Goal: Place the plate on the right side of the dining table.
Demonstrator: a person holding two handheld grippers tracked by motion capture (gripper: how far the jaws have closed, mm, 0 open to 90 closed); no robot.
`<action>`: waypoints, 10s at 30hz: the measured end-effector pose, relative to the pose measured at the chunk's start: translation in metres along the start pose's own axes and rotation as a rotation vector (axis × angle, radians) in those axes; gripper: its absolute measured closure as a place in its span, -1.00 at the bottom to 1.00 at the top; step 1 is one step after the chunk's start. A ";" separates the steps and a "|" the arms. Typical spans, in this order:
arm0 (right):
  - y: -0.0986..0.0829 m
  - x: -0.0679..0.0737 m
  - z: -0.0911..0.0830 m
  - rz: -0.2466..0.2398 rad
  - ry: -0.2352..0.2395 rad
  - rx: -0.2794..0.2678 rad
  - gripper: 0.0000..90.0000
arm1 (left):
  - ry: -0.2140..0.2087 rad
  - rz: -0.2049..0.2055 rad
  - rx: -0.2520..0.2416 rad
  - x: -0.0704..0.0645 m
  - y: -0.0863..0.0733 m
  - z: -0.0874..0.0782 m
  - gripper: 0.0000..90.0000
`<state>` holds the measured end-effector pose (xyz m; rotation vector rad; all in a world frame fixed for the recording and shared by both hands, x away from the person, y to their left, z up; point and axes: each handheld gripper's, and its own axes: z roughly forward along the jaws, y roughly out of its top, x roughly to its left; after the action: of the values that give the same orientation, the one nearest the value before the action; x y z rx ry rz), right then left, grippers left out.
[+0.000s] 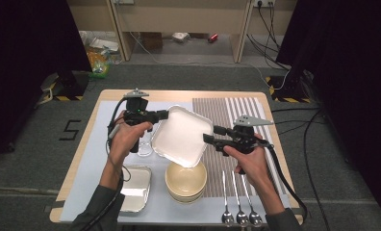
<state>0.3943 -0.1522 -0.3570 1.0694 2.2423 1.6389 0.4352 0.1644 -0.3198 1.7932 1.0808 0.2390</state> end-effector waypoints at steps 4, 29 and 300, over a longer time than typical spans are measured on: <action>0.002 -0.005 0.005 0.093 0.025 -0.002 0.24 | -0.013 -0.004 0.005 -0.003 0.001 0.002 0.96; 0.034 -0.030 -0.021 0.183 0.000 -0.176 0.72 | -0.042 0.004 -0.067 -0.016 0.011 -0.008 0.41; -0.042 -0.087 -0.030 0.032 -0.316 0.252 -0.54 | 0.446 -0.006 0.118 0.132 -0.249 -0.114 -0.66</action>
<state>0.4237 -0.2353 -0.4058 1.3224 2.2626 1.1202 0.3054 0.3661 -0.5064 1.8900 1.4348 0.6041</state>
